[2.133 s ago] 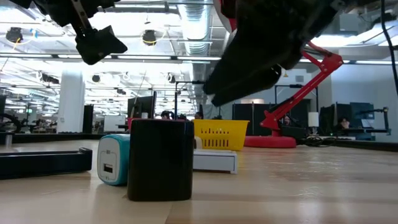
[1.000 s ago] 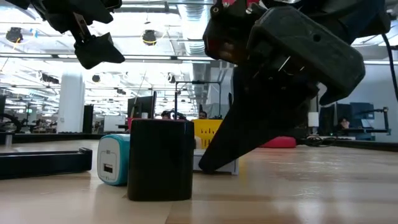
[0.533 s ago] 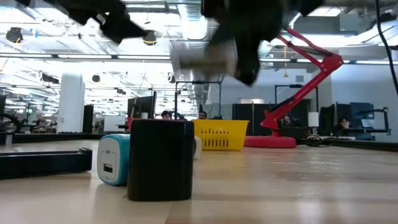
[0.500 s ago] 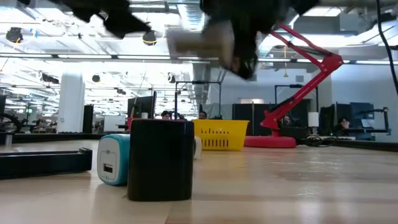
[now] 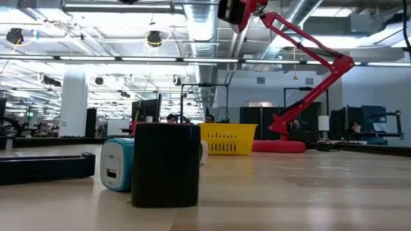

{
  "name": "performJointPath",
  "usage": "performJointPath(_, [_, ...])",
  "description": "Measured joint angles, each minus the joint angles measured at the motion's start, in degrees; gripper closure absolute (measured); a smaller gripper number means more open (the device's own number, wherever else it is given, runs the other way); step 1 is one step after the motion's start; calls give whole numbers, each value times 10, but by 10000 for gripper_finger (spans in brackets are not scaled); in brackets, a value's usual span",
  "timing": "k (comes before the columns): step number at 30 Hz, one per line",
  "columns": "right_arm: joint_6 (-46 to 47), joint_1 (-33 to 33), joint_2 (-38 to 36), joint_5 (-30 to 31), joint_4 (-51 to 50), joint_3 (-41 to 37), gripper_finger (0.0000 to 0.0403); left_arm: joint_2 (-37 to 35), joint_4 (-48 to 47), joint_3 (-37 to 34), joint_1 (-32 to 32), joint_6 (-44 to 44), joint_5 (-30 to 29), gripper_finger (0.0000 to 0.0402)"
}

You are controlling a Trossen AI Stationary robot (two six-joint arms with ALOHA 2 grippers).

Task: Pick & Place Office items
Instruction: Put the white digital timer into the yellow basket

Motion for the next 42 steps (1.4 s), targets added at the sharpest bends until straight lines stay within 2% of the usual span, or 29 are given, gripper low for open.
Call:
performJointPath(4, [47, -10, 7, -1, 46, 0, 257, -4, 28, 0, 0, 0, 10, 101])
performJointPath(12, [86, -22, 50, -25, 91, 1, 257, -4, 26, 0, 0, -2, 12, 101])
performJointPath(16, [96, -23, 63, -28, 116, 1, 257, -4, 18, 0, 0, -3, 42, 115])
performJointPath(23, [117, -28, 79, -35, 123, 0, 257, -4, 12, 0, 0, -6, 44, 183])
performJointPath(28, [117, -27, 85, -37, 127, 2, 257, -4, 11, 0, 3, -42, 45, 235])
performJointPath(36, [107, -28, 84, -32, 128, 7, 254, -4, 12, 0, 3, -38, 44, 332])
performJointPath(38, [95, -27, 84, -17, 123, 7, 239, -4, 9, 0, 3, -33, 45, 346])
performJointPath(42, [78, -33, 84, -11, 126, 7, 190, -4, 11, 0, 3, -49, 50, 346])
